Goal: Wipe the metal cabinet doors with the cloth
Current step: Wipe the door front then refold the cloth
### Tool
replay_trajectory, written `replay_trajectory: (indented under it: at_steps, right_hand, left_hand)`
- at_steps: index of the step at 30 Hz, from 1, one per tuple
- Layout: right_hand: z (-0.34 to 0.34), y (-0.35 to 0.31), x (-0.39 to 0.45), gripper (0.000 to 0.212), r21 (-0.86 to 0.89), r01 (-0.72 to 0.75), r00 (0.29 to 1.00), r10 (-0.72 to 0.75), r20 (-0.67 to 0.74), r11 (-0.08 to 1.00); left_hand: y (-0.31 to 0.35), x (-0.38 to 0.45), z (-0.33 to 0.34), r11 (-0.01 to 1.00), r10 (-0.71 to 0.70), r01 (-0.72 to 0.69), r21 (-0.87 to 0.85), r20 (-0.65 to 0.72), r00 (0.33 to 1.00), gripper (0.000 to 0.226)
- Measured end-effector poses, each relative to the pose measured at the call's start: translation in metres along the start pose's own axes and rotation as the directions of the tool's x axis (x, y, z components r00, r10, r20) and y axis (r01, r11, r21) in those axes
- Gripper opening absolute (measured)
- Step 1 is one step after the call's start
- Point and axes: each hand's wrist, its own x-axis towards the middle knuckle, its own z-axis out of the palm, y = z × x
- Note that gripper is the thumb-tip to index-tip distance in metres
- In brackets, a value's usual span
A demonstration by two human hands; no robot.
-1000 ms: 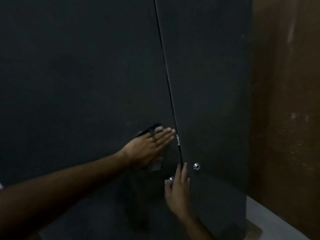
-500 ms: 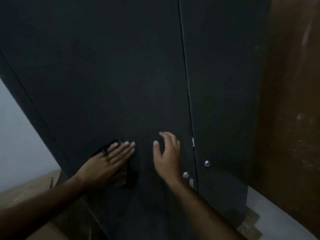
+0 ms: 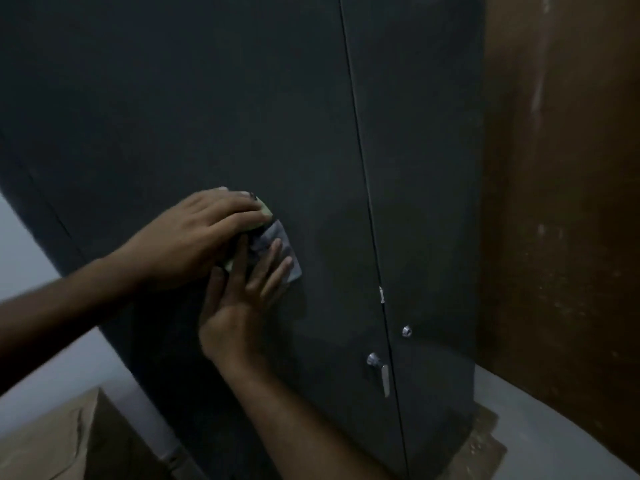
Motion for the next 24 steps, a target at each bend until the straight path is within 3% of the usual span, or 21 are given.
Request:
replay_trajectory:
  at_steps: [4, 6, 8, 10, 12, 14, 18, 24]
  right_hand:
    - [-0.003, 0.033, 0.094, 0.068, -0.239, -0.009, 0.993, -0.019, -0.115, 0.971]
    - [-0.012, 0.071, 0.139, 0.061, -0.183, -0.132, 0.965, 0.084, -0.249, 0.974]
    - [-0.007, 0.103, 0.126, 0.06, -0.072, -0.313, 0.912, 0.278, -0.303, 0.947]
    - [0.006, 0.115, 0.053, 0.061, -0.083, -0.381, 0.901, 0.349, -0.259, 0.921]
    - [0.01, 0.12, -0.032, 0.064, -0.233, -0.258, 0.965, 0.239, -0.108, 0.938]
    - [0.009, 0.141, -0.051, 0.068, -0.32, -0.125, 0.99, 0.139, 0.021, 0.939]
    - [-0.025, 0.171, 0.062, 0.072, -0.289, -0.158, 0.986, 0.168, 0.01, 0.944]
    - [-0.085, 0.212, 0.223, 0.075, -0.294, -0.039, 0.999, 0.042, 0.003, 0.955]
  left_hand:
    - [-0.01, 0.005, 0.012, 0.991, -0.022, 0.023, 0.134, -0.009, 1.0, 0.064]
    - [-0.004, 0.015, 0.022, 0.973, -0.016, 0.016, 0.231, -0.004, 1.0, 0.067]
    - [0.003, 0.029, 0.034, 0.97, -0.012, 0.01, 0.242, 0.01, 1.0, 0.066]
    - [0.006, 0.049, 0.043, 0.976, -0.016, 0.016, 0.219, -0.003, 1.0, 0.065]
    - [0.01, 0.07, 0.053, 0.977, -0.004, 0.0, 0.213, 0.019, 1.0, 0.064]
    - [0.013, 0.089, 0.065, 0.975, 0.027, -0.03, 0.219, 0.015, 1.0, 0.065]
    - [0.025, 0.126, 0.081, 0.986, 0.06, -0.057, 0.155, -0.016, 0.998, 0.066]
    - [0.043, 0.219, 0.102, 0.997, 0.046, -0.04, 0.072, -0.09, 0.995, 0.066]
